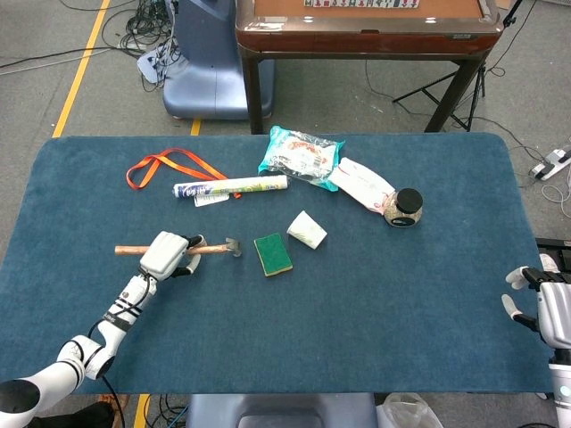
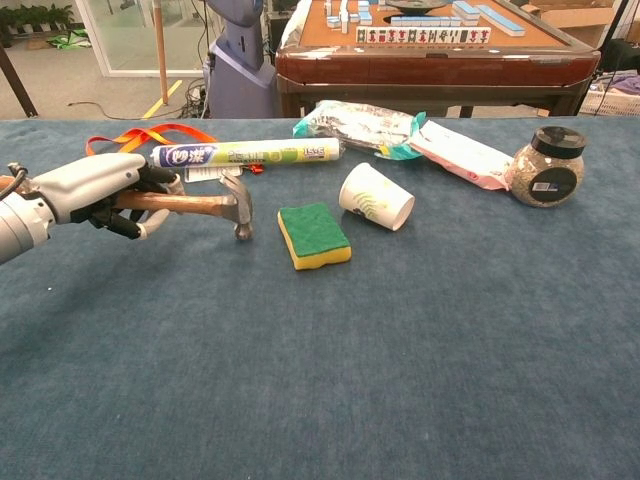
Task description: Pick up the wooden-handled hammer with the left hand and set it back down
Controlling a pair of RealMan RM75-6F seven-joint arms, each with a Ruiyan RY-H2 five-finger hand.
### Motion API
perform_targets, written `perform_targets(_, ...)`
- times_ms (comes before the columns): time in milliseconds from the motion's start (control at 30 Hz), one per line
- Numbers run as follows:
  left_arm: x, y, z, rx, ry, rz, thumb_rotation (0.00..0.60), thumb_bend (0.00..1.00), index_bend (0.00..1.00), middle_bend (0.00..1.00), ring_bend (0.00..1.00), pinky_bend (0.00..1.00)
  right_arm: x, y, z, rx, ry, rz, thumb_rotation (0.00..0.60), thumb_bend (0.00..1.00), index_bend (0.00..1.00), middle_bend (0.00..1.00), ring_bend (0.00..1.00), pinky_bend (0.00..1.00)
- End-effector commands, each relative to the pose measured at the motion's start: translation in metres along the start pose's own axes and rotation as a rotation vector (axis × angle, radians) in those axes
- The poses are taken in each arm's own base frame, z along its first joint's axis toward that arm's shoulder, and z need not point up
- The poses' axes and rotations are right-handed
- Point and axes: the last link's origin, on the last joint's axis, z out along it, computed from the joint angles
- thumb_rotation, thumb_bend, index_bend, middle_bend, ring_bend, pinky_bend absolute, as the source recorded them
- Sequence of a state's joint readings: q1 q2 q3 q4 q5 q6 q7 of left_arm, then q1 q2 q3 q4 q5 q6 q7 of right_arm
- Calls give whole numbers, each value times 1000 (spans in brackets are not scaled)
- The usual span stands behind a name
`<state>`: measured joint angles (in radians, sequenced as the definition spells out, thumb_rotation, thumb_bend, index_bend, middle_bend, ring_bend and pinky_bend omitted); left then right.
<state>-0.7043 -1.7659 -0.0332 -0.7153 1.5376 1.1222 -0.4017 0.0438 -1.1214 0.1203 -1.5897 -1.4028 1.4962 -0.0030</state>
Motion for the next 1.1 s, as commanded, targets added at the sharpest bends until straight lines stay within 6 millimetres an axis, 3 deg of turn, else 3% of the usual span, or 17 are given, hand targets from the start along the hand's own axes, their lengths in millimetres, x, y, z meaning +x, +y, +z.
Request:
perform_targets(33,-1,-2,0,9,-14,5,600,644,598,660,570,711,0,0,0,-1,1,0,600,255,486,517,474,416)
perform_targets(200,0,-5,-3,23,-58,12,596,555,378,430,378,538,0,0,0,0,-3,2,600,256,487,517,474,416)
perform_targets(333,7,-3,-7,27,-69,2,535,488,112,240,190,346,-1,0,0,0,-5,0,600,255,487,517,474,416)
perform_targets(433,15,-2,-10,29,-59,-19,529,474,53,198,151,269,-1,0,0,1,-6,1,600,255,487,517,474,416)
perform_targets(500,22,-1,-13,28,-50,-29,531,469,41,189,143,256,0,0,0,-1,-5,2,600,256,486,517,474,416)
perform_targets(600,32,-1,-20,34,-14,-48,581,469,45,187,142,253,0,1,0,-1,-6,2,600,256,487,517,474,416)
perform_targets(733,45,-7,-36,100,27,-83,600,461,110,188,142,253,0,0,0,8,-11,0,600,255,487,517,474,416)
perform_targets(833,54,-15,-55,173,50,-92,600,455,186,188,142,253,0,0,-1,15,-14,-1,600,255,486,517,474,416)
perform_targets(1100,79,-34,-113,357,128,-61,600,452,237,188,142,253,-3,-4,0,64,-29,-4,600,255,486,517,474,416)
